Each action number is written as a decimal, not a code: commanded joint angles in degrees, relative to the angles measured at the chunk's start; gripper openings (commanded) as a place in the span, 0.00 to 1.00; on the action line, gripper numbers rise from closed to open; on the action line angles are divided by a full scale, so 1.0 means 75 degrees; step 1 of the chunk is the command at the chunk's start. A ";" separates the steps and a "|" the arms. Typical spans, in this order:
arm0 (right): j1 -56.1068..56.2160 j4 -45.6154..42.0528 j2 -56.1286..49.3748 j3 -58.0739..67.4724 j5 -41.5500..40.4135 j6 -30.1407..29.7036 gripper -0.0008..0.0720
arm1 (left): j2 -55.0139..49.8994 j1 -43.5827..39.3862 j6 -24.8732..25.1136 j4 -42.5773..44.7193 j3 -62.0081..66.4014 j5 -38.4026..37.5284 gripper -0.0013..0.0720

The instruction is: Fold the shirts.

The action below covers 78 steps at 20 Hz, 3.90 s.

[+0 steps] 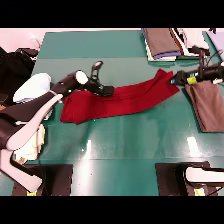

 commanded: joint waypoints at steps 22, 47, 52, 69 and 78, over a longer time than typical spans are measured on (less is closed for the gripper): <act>0.6202 0.0825 -0.0985 0.3075 -0.2824 0.0831 0.04 | 0.0810 0.2830 -0.0012 0.1947 0.4366 -0.3882 0.05; 0.3491 0.1722 -0.1996 -0.1329 -0.2661 0.0799 0.87 | 0.3366 0.2975 0.0213 0.2110 0.3290 -0.2888 0.05; 0.4674 0.2585 -0.3585 0.0236 -0.2844 0.0772 0.75 | 0.3366 0.2975 0.0210 0.1950 0.3290 -0.3057 0.05; -0.0067 -0.0344 -0.0017 -0.0105 -0.3267 0.0775 0.04 | 0.3366 0.1067 0.0271 0.1582 0.3290 -0.2949 0.05; -0.3707 -0.0385 0.0329 -0.0082 -0.2821 0.0769 0.04 | 0.3366 0.0976 0.0087 0.1448 0.3290 -0.2617 0.05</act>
